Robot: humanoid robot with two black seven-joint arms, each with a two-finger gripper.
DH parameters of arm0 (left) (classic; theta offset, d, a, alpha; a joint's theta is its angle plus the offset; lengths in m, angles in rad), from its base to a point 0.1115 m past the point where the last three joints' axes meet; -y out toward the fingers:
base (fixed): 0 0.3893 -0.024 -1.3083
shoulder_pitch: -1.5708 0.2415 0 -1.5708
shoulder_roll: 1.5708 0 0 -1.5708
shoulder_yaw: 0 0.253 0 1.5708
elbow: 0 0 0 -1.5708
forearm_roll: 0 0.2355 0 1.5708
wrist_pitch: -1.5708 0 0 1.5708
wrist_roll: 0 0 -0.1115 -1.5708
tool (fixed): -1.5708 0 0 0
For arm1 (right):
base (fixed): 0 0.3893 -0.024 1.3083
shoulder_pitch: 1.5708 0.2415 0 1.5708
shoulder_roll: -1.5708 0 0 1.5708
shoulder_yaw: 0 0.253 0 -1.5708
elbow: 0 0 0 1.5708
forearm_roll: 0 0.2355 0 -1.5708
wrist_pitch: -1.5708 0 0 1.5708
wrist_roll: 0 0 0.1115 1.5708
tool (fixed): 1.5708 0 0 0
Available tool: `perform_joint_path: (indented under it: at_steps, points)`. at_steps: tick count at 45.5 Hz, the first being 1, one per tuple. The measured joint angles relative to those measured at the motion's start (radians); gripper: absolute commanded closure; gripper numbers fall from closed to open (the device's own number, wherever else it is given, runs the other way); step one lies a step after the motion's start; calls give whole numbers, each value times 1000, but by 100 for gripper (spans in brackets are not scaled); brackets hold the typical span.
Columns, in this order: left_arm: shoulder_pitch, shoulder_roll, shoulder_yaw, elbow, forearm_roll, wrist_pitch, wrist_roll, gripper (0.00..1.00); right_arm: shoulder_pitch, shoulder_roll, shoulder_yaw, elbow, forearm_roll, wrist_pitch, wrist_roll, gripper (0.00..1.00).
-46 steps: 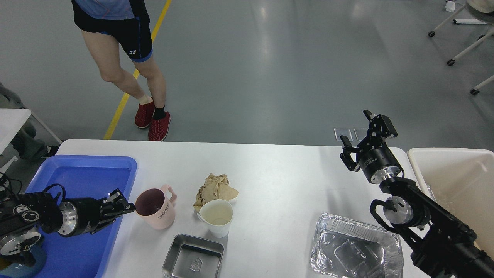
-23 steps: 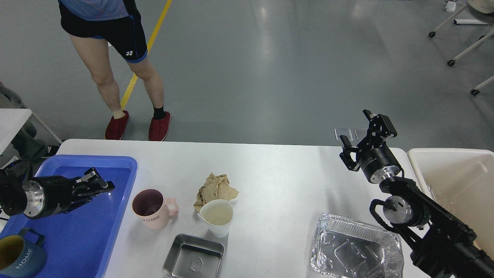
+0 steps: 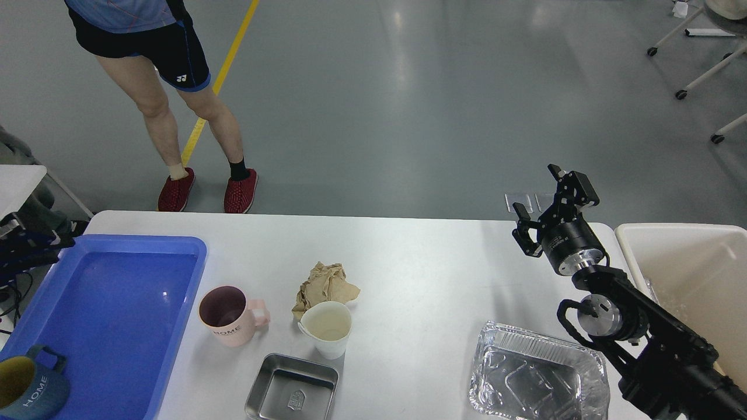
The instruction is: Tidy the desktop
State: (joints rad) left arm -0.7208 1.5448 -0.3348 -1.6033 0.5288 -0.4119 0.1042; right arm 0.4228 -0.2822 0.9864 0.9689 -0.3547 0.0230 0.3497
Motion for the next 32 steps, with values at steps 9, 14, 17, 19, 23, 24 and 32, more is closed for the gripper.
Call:
perform_joint_path:
  at_steps: [9,14,17,19,23,24,32]
  points:
    - [-9,115,-8,0,-27,-140,-50,5,1,5,0,-1,-1,0,0,0]
    - [-33,159,-10,0,-45,-179,-64,5,-3,4,0,-1,-1,0,0,0]
    - [-41,162,-10,0,-48,-181,-66,5,-5,4,0,-1,-1,0,0,0]
    - [-43,155,-8,1,-48,-174,-66,5,-6,4,0,-1,-1,0,0,0]
    - [-44,115,-2,2,-49,-143,-66,5,-7,5,0,-1,-1,0,0,0]
    - [-44,104,-2,3,-50,-133,-66,5,-7,6,0,-1,-1,0,0,0]
    - [-35,-39,4,17,-50,-51,-53,5,-7,6,0,-1,-1,0,0,0]
